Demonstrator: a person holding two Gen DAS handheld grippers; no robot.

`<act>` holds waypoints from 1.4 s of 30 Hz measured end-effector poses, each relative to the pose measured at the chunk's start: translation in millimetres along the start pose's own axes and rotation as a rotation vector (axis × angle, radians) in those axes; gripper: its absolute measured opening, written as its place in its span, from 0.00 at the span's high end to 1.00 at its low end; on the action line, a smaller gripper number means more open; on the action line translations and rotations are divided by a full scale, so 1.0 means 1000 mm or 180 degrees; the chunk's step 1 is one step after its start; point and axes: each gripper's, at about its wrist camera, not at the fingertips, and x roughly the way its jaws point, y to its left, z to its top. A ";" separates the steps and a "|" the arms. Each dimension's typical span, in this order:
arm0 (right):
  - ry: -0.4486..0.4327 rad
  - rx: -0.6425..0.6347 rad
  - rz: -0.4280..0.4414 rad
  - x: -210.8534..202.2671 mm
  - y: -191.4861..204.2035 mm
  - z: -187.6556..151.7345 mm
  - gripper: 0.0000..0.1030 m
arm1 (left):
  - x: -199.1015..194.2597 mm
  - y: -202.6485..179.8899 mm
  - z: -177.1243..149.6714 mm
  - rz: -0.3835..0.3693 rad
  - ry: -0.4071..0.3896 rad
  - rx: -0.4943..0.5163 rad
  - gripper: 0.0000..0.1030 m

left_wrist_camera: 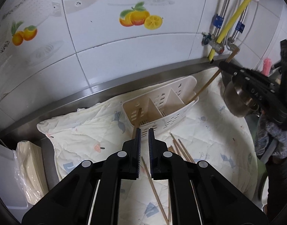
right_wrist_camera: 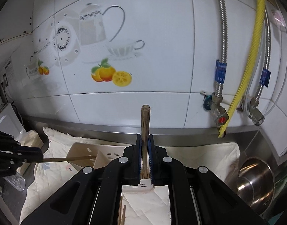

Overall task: Organize utensils
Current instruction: 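Insert the left tool's chopstick into the holder and open it while the right tool does likewise, then move both open tools back down over the remaining chopsticks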

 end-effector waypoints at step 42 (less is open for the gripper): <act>0.0446 0.0051 0.0110 -0.080 0.043 -0.254 0.75 | 0.026 -0.013 -0.252 0.0026 -0.0305 -0.0697 0.70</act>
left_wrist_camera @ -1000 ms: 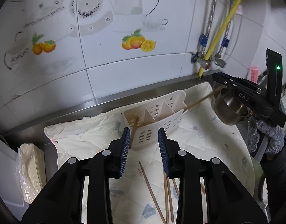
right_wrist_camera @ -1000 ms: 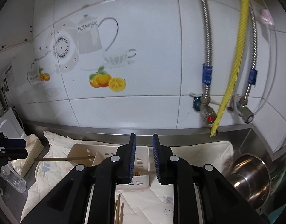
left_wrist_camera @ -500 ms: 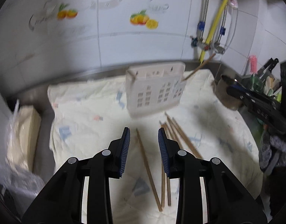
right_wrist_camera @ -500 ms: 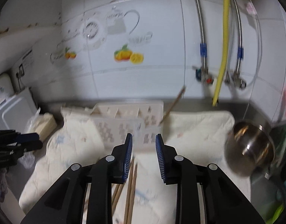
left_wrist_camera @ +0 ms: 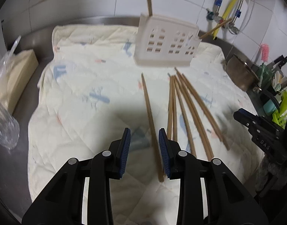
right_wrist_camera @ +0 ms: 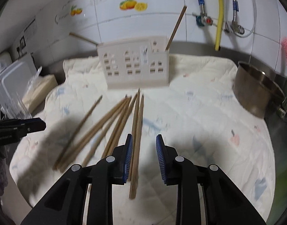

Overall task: Organize utensils
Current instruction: 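Move both open tools back down over the remaining chopsticks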

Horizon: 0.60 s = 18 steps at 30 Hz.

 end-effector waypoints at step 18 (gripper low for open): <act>0.0340 0.0043 -0.0006 0.038 0.008 -0.023 0.86 | 0.008 0.026 -0.027 0.0051 0.0137 -0.0308 0.70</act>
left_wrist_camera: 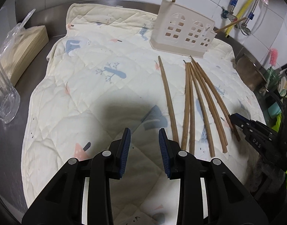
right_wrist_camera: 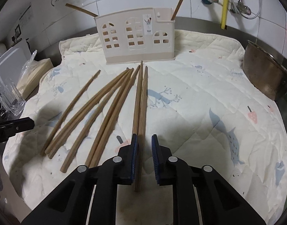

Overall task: Organize utensils
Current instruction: 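Move both open tools back down over the remaining chopsticks, then close the left tool on a chopstick while the right tool grasps another chopstick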

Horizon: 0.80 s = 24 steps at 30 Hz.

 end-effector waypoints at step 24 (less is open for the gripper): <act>-0.0011 0.0000 -0.0069 0.005 0.001 0.001 0.94 | 0.037 -0.038 0.013 -0.0181 0.0105 0.0250 0.70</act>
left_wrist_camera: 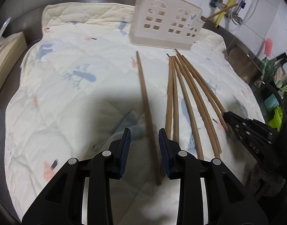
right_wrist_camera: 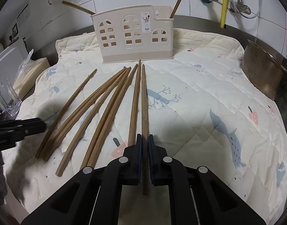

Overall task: Organize utensils
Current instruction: 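Close the left tool on a chopstick while the right tool grasps another chopstick, then raise the left tool's chopstick upright into the holder while the right tool inserts its own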

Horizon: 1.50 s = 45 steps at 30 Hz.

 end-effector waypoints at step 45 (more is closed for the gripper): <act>-0.0779 -0.0293 0.0087 -0.091 0.003 0.090 0.94 | -0.059 -0.013 0.056 -0.0062 -0.0352 0.0387 0.95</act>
